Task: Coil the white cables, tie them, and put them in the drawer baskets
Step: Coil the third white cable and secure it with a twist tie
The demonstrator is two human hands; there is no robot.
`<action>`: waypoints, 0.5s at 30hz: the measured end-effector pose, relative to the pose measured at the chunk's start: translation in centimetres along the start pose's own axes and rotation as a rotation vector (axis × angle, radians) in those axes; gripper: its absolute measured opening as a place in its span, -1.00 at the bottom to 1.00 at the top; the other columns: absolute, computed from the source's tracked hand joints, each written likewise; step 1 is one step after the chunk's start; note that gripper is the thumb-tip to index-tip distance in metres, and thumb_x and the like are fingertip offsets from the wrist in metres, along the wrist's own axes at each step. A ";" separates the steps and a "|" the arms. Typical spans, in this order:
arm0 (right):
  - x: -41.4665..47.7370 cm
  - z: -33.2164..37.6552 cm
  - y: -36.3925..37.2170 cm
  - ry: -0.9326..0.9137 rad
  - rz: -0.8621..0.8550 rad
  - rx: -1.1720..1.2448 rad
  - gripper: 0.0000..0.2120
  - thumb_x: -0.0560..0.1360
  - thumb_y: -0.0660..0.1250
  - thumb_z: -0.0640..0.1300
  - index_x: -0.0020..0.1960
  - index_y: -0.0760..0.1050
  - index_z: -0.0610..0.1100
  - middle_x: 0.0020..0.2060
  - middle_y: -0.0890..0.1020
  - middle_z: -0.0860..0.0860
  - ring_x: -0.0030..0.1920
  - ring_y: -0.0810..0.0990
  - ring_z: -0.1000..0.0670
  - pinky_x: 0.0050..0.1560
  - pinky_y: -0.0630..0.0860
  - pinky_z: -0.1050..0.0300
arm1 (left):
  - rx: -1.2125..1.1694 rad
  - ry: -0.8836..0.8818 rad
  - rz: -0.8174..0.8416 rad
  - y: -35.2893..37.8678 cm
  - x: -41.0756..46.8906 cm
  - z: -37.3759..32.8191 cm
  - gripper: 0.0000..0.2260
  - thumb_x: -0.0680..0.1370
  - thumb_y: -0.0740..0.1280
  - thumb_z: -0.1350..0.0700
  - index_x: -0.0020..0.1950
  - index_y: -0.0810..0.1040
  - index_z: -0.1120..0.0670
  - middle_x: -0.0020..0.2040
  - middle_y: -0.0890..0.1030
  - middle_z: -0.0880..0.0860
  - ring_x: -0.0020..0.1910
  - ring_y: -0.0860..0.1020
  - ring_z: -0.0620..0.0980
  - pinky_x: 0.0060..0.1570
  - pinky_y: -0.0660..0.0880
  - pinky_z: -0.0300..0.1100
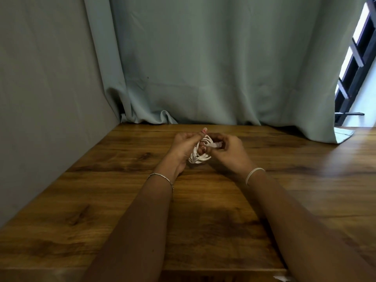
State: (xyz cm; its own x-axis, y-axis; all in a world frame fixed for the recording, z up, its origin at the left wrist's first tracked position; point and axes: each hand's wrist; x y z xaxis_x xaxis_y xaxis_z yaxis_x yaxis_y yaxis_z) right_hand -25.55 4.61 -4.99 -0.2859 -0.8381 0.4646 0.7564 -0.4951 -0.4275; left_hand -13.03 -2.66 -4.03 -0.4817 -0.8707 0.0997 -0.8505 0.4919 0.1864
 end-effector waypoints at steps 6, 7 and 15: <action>0.0 -0.2 -0.2 -0.047 -0.127 -0.151 -0.73 0.47 0.41 -0.18 0.17 0.61 -0.08 -0.02 0.70 0.03 -0.04 0.64 0.12 0.05 0.55 0.24 | 0.004 -0.020 0.097 -0.1 -0.1 0.0 -0.57 0.32 0.56 0.16 0.12 0.59 0.26 -0.05 0.68 0.21 -0.11 0.67 0.10 -0.03 0.59 0.04; 0.0 -0.2 -0.4 -0.037 -0.143 -0.162 -0.73 0.49 0.40 -0.19 0.19 0.60 -0.09 -0.01 0.69 0.03 -0.07 0.61 0.16 -0.02 0.51 0.37 | -0.004 -0.016 0.116 -0.2 -0.1 0.1 -0.57 0.32 0.55 0.24 0.15 0.58 0.26 0.02 0.67 0.23 -0.01 0.65 0.16 0.06 0.58 0.07; 0.6 -0.9 -0.4 0.022 -0.284 -0.053 -0.83 0.48 0.43 -0.20 0.01 0.46 -0.13 -0.17 0.63 -0.03 -0.16 0.63 -0.02 -0.10 0.59 0.01 | 0.053 0.050 0.055 0.5 0.3 0.5 -0.72 0.52 0.41 0.16 0.18 0.55 0.25 -0.12 0.69 0.15 -0.18 0.67 0.03 -0.15 0.60 -0.08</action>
State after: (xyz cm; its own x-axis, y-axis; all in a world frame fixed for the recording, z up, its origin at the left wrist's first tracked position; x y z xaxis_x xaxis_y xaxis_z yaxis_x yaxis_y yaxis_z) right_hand -26.56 4.08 -5.26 -0.4948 -0.6689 0.5547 0.6126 -0.7212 -0.3233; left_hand -13.68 -2.66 -4.39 -0.5175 -0.8410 0.1577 -0.8338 0.5370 0.1280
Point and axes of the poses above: each hand's wrist, its own x-axis towards the middle knuckle, its own y-axis out of the palm, z = x × y
